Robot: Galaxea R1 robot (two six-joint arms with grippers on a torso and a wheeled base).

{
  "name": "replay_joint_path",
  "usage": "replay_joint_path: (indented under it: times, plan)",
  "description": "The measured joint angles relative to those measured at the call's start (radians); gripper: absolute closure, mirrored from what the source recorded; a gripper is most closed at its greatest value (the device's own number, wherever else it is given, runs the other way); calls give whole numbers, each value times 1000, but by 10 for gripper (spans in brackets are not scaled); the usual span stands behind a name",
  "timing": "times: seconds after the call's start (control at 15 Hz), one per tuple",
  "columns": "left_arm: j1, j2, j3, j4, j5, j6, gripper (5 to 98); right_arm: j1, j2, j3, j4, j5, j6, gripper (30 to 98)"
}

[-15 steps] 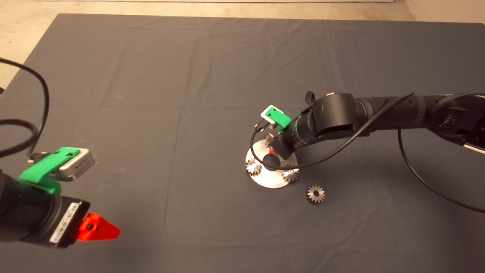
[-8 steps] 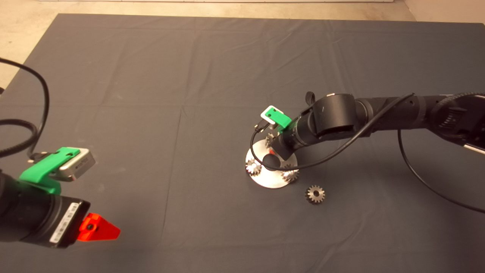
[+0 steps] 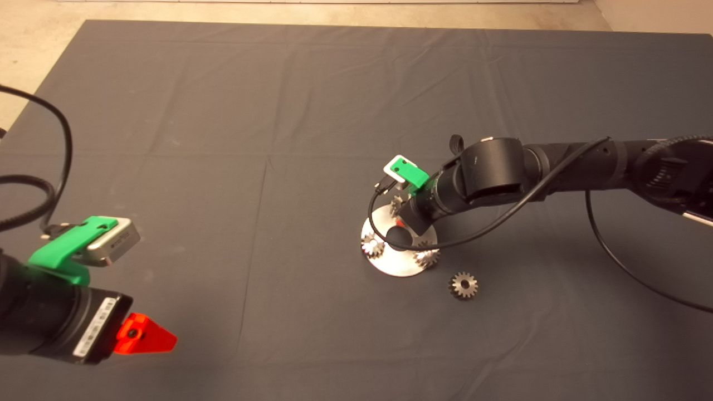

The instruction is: Remove an incorrectly installed larger gear and replace it with the correct smaller gear

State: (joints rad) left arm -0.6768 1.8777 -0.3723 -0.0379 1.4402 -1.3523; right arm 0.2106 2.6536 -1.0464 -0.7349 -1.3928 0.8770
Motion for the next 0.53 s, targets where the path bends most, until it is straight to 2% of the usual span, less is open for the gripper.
replay_joint_path:
  times: [0.27,0.53]
  plan:
    - [0,0,0,0,0,0,59,7,-10,30,-3,-9,3,835]
    - [0,-16,0,0,1,0,59,29,-39,70,0,6,30,835]
